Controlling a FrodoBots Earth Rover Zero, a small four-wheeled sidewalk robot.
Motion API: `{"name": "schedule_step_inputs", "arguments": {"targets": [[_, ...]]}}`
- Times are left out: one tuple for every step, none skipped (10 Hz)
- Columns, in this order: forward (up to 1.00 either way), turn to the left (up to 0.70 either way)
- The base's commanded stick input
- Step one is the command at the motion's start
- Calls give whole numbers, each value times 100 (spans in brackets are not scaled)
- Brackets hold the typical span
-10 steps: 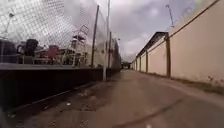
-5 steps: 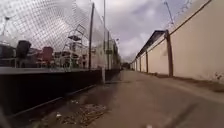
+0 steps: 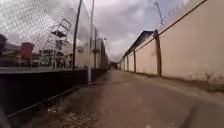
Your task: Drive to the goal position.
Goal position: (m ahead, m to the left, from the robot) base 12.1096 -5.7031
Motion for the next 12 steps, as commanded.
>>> {"name": "schedule_step_inputs", "arguments": {"targets": [[70,0],[70,0],[70,0],[70,0],[70,0],[70,0],[70,0],[70,0],[70,0],[70,0],[70,0],[70,0]]}}
